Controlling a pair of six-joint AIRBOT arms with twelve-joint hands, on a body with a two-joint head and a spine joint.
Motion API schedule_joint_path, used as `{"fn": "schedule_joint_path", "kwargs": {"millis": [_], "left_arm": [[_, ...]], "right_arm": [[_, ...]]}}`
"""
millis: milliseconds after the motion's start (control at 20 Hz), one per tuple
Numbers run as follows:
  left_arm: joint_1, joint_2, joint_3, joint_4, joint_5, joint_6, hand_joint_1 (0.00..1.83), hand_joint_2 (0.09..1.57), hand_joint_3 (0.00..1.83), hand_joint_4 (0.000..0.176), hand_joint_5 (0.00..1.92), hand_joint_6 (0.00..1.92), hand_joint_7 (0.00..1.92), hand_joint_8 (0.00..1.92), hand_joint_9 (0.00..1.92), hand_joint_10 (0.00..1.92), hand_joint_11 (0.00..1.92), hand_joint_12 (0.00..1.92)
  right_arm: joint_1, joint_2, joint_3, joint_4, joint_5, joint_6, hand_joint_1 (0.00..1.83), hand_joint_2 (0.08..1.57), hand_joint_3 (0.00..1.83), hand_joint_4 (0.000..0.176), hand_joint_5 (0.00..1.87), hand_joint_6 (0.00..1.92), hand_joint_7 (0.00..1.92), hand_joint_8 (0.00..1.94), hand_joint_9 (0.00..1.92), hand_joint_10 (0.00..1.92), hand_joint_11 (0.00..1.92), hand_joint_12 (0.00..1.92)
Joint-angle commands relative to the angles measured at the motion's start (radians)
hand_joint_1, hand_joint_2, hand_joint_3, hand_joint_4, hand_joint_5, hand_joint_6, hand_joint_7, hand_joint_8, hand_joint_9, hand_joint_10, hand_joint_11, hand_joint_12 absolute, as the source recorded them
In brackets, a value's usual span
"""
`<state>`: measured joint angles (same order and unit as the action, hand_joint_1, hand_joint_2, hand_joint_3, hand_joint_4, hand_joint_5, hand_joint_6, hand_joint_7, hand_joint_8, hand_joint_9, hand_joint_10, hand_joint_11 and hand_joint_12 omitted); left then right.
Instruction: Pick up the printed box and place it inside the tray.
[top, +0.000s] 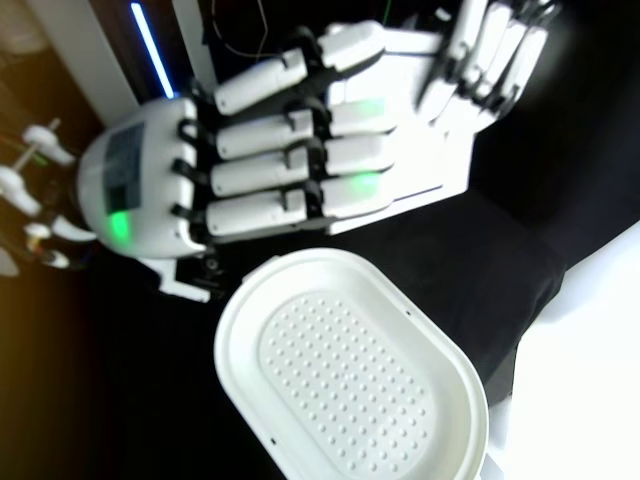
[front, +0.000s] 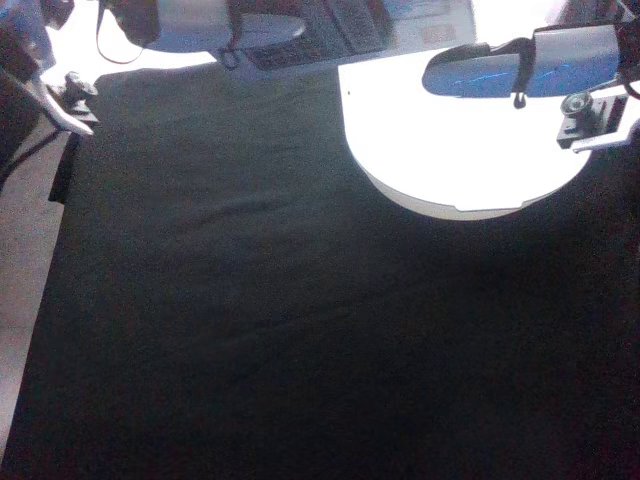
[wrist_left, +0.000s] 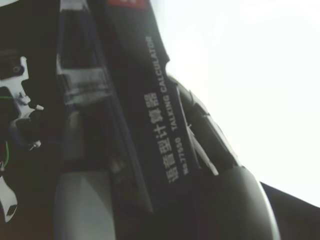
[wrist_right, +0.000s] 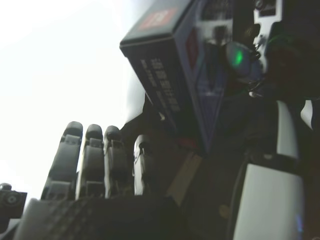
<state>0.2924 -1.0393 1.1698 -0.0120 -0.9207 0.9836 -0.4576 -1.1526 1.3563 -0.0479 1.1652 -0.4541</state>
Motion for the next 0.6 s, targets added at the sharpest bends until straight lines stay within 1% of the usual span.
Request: {"fn": "schedule_joint_path", "kwargs": {"millis": [0,50,100,150,200,250,300,350,400,450,500,550], "left_arm": [[-0.002,-0.004,0.005,-0.023,-0.148,-0.002,1.3,1.03,0.0,0.0,1.06,0.67,1.32,0.59,1.6,0.03,1.22,1.03],[0.002,-0.01,0.007,-0.031,-0.158,-0.003,1.3,1.02,0.0,0.0,1.09,0.62,1.32,0.57,1.55,0.0,1.12,1.12],[0.007,-0.015,0.007,-0.034,-0.171,-0.012,1.3,1.02,0.0,0.0,1.09,0.63,1.3,0.61,1.54,0.0,1.09,1.14],[0.011,-0.019,0.008,-0.037,-0.183,-0.02,1.39,1.0,0.0,0.0,1.09,0.5,1.3,0.46,1.39,0.56,1.12,1.06],[0.015,-0.023,0.008,-0.039,-0.193,-0.026,1.39,1.0,0.0,0.0,1.09,0.5,1.3,0.46,1.39,0.56,1.12,1.06],[0.016,-0.026,0.008,-0.039,-0.197,-0.028,1.42,0.99,0.0,0.0,1.13,0.43,1.3,0.42,1.35,0.7,1.19,1.0],[0.019,-0.031,0.008,-0.039,-0.201,-0.029,1.42,0.99,0.0,0.0,1.11,0.48,1.29,0.43,1.35,0.69,1.19,0.96],[0.021,-0.034,0.008,-0.04,-0.207,-0.03,1.42,0.99,0.0,0.0,1.11,0.48,1.29,0.43,1.35,0.69,1.19,0.96],[0.024,-0.037,0.008,-0.043,-0.212,-0.031,1.42,0.99,0.0,0.0,1.11,0.48,1.29,0.44,1.33,0.73,1.17,0.98],[0.027,-0.041,0.008,-0.044,-0.214,-0.032,1.42,1.0,0.0,0.0,1.1,0.52,1.29,0.43,1.33,0.72,1.17,0.98],[0.029,-0.043,0.008,-0.045,-0.214,-0.032,1.41,1.03,0.0,0.0,1.03,0.64,1.18,0.59,1.22,0.86,1.19,0.93],[0.031,-0.048,0.01,-0.046,-0.215,-0.033,1.41,1.03,0.0,0.0,1.03,0.62,1.18,0.61,1.26,0.84,1.21,0.92]], "right_arm": [[0.02,-0.001,0.006,0.023,0.111,0.016,0.75,0.77,0.01,0.176,0.0,0.0,0.05,0.0,0.03,0.0,0.02,0.06],[0.02,-0.007,0.01,0.024,0.111,0.019,0.67,0.9,0.01,0.176,0.0,0.0,0.09,0.01,0.07,0.01,0.03,0.1],[0.02,-0.015,0.013,0.03,0.111,0.019,0.67,0.92,0.0,0.176,0.0,0.0,0.11,0.0,0.09,0.01,0.02,0.12],[0.02,-0.022,0.016,0.036,0.111,0.019,0.66,0.92,0.0,0.176,0.01,0.0,0.14,0.01,0.1,0.01,0.02,0.13],[0.02,-0.027,0.019,0.043,0.111,0.019,0.66,0.92,0.0,0.176,0.01,0.0,0.14,0.01,0.1,0.01,0.02,0.13],[0.02,-0.031,0.021,0.047,0.112,0.019,0.68,0.95,0.0,0.153,0.09,0.0,0.2,0.0,0.18,0.01,0.0,0.36],[0.02,-0.033,0.022,0.052,0.112,0.019,0.69,0.96,0.0,0.139,0.14,0.01,0.24,0.01,0.21,0.01,0.0,0.46],[0.02,-0.036,0.022,0.056,0.112,0.019,0.69,0.96,0.0,0.139,0.14,0.01,0.24,0.01,0.21,0.01,0.0,0.46],[0.02,-0.038,0.023,0.058,0.113,0.019,0.72,0.99,0.0,0.108,0.22,0.02,0.3,0.01,0.26,0.01,0.0,0.56],[0.02,-0.041,0.024,0.063,0.115,0.019,0.77,0.98,0.0,0.055,0.33,0.01,0.37,0.0,0.32,0.01,0.0,0.7],[0.02,-0.044,0.025,0.064,0.116,0.019,0.84,0.99,0.0,0.0,0.54,0.04,0.52,0.01,0.55,0.04,0.25,0.8],[0.02,-0.047,0.026,0.065,0.116,0.019,1.03,1.03,0.0,0.0,0.88,0.06,0.99,0.07,1.12,0.14,0.87,0.73]]}}
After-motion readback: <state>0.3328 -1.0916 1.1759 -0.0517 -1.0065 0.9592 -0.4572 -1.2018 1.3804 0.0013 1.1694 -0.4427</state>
